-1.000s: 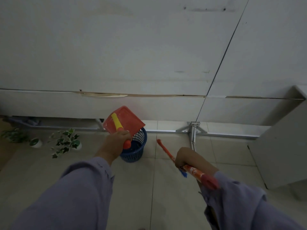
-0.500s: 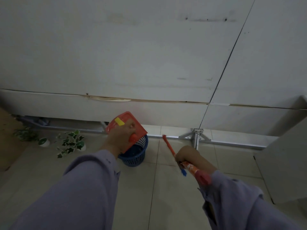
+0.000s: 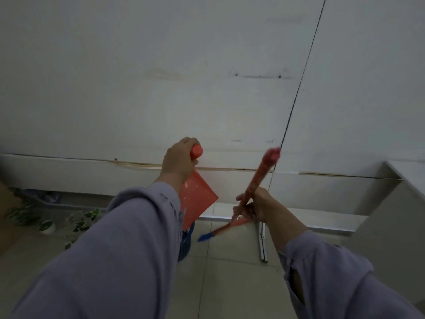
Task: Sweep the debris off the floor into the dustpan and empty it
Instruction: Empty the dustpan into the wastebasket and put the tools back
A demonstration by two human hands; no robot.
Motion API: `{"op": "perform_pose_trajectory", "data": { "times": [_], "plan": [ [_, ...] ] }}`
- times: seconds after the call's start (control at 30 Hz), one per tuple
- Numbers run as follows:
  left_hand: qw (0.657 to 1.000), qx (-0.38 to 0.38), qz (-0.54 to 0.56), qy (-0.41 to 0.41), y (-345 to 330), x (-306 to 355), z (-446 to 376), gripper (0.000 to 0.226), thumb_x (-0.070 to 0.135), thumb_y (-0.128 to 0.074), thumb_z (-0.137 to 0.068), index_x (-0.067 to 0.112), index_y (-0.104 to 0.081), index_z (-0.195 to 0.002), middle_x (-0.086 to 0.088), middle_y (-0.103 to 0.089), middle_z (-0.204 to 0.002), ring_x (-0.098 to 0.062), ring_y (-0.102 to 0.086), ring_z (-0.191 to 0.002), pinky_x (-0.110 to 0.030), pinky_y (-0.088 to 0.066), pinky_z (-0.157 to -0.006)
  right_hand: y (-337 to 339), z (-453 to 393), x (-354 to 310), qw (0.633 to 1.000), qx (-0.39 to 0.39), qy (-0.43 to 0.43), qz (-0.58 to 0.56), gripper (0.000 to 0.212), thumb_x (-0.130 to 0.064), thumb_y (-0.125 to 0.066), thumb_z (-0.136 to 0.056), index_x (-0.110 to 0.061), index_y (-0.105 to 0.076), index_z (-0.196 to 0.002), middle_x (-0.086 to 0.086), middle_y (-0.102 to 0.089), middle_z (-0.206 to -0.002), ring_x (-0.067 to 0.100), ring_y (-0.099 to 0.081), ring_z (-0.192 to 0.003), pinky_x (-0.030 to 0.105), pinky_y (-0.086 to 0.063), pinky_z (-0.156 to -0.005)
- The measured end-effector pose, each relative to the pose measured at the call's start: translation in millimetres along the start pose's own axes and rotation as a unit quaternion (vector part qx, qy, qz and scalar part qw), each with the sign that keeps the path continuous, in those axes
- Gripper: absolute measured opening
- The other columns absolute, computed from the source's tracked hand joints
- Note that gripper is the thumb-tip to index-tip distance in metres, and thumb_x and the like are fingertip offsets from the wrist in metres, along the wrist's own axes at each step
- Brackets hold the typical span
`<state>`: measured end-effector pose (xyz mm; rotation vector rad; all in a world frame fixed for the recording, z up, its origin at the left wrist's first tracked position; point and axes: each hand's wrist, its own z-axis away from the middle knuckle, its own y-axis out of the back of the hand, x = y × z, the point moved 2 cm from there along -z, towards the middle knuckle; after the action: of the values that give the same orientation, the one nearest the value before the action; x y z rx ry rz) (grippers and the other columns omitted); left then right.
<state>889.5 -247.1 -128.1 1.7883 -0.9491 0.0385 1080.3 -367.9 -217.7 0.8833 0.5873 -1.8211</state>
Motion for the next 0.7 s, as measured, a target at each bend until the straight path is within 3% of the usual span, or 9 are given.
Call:
{"op": "perform_pose_trajectory", "data": {
  "times": [0.13,0.27,0.43,0.7],
  "plan": [
    [1.000,-0.021,0.007,-0.001,-16,16,-2,0.039,0.005,-0.078,-0.070,0.016,-0.061,-0.103,-0.004,-0.063,-0.108,-0.030,-0.061,-0.097,-0.035,-0.046,-0.085,7,7,-23,0.996,0.033,0.079,-0.015,0.031,-0.018,-0.034,-0.095,-0.005,-0.062,-0.097,0.029,-0.071,-0.091,0.037,-0.071,-0.077,0.028,-0.051,-0.051],
    [0.999,-0.037,0.018,-0.004,-40,22,-7,0.043,0.007,-0.081,-0.068,0.016,-0.061,-0.106,-0.003,-0.058,-0.110,-0.029,-0.059,-0.097,-0.037,-0.049,-0.087,10,1,-36,0.985,0.044,0.163,0.037,0.024,-0.013,-0.039,-0.093,-0.010,-0.058,-0.108,0.023,-0.073,-0.087,0.036,-0.073,-0.078,0.038,-0.055,-0.069],
    [0.997,-0.074,0.021,-0.026,-83,27,-22,0.043,0.008,-0.082,-0.064,0.017,-0.061,-0.100,0.000,-0.060,-0.105,-0.027,-0.061,-0.093,-0.035,-0.049,-0.081,16,-20,-40,0.949,0.072,0.275,0.138,0.023,-0.030,-0.056,-0.093,-0.011,-0.054,-0.107,0.014,-0.074,-0.073,0.028,-0.073,-0.063,0.024,-0.048,-0.050],
    [0.980,-0.187,0.056,-0.037,-165,0,-76,0.040,0.002,-0.079,-0.061,0.017,-0.065,-0.095,-0.004,-0.067,-0.098,-0.026,-0.063,-0.093,-0.039,-0.051,-0.084,28,-93,-75,0.921,0.141,0.291,0.220,0.029,-0.043,-0.046,-0.097,-0.016,-0.053,-0.105,0.006,-0.068,-0.060,0.015,-0.064,-0.042,0.026,-0.054,-0.045]
  ]
}}
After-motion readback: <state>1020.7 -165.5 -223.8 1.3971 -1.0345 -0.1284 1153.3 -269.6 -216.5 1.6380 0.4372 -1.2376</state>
